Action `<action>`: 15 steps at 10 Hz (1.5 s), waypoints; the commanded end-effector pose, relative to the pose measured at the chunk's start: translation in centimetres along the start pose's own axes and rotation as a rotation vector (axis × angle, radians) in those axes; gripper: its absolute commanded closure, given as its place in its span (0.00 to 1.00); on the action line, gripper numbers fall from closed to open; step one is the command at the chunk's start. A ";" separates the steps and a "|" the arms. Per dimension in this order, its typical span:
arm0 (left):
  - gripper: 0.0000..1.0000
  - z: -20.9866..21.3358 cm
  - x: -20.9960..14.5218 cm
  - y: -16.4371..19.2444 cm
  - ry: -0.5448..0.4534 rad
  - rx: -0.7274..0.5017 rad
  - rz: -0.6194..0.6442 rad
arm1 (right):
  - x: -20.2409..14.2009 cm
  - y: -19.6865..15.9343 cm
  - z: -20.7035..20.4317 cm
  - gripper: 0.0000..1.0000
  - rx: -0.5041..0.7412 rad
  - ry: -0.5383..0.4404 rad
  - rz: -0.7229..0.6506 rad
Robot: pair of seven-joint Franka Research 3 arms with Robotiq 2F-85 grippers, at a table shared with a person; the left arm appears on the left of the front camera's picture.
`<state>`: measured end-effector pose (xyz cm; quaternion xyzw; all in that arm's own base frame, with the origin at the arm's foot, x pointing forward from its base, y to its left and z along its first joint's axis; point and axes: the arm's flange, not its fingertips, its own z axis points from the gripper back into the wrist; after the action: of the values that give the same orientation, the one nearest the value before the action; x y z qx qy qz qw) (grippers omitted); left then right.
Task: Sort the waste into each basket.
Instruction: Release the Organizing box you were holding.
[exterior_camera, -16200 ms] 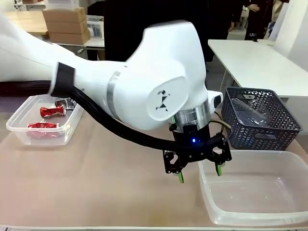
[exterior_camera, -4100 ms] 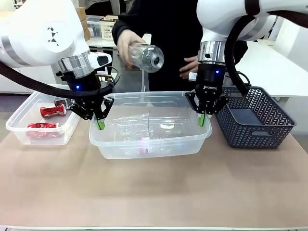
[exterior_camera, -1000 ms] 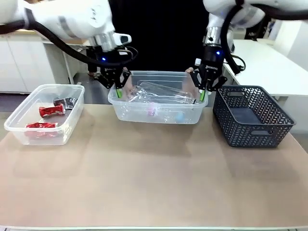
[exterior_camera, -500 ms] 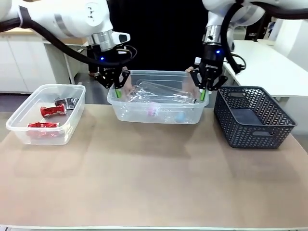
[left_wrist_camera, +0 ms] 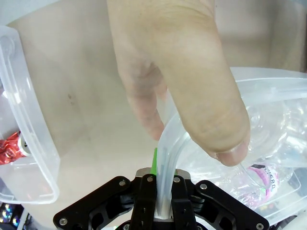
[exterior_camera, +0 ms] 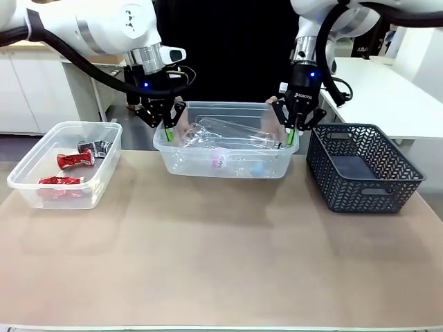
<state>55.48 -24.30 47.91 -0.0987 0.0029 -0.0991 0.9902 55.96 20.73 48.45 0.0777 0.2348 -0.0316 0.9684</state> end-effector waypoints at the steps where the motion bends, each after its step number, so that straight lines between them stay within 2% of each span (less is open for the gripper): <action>1: 0.97 0.0 -0.7 0.3 -0.017 0.004 0.003 | 0.0 0.0 0.0 0.96 0.000 0.000 0.000; 2: 0.88 0.0 0.0 0.0 0.000 0.000 0.000 | -0.6 -0.4 0.0 0.96 -0.011 -0.017 0.007; 3: 0.38 0.3 -0.3 -0.4 -0.008 0.002 -0.020 | -1.3 -0.4 -0.2 0.46 -0.015 -0.059 -0.010; 4: 0.29 0.7 -0.7 -0.5 -0.013 -0.001 -0.025 | -1.9 -0.5 -0.2 0.42 0.001 -0.095 0.009; 5: 0.00 1.1 -1.0 -0.4 -0.025 0.000 -0.028 | -2.4 -0.7 0.0 0.00 0.011 -0.135 0.018; 7: 0.00 2.4 -2.4 -0.3 -0.052 0.008 -0.050 | -3.6 -1.0 0.5 0.00 0.037 -0.239 0.050; 8: 0.03 3.3 -3.3 0.0 -0.075 -0.001 -0.066 | -4.2 -1.3 1.0 0.18 0.062 -0.305 0.050; 10: 0.00 4.1 -4.8 0.1 -0.095 -0.039 -0.159 | -5.3 -1.5 1.1 0.00 0.128 -0.452 0.040; 11: 0.00 4.1 -5.2 0.1 -0.098 -0.074 -0.202 | -5.7 -1.4 0.6 0.00 0.150 -0.552 0.019; 13: 0.00 4.0 -5.3 0.2 -0.097 -0.089 -0.226 | -5.9 -1.6 -0.5 0.00 0.135 -0.702 0.082; 14: 0.00 4.8 -4.5 -1.1 -0.090 -0.041 -0.170 | -5.1 -0.8 2.9 0.08 0.142 -0.537 0.025; 15: 0.00 4.8 -4.5 -1.1 -0.090 -0.041 -0.170 | -5.1 -0.8 2.9 0.08 0.142 -0.537 0.025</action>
<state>50.90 -23.59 52.44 -0.1313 -0.0477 -0.1896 0.9719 51.86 19.65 52.29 0.1392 -0.0632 -0.0516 0.9869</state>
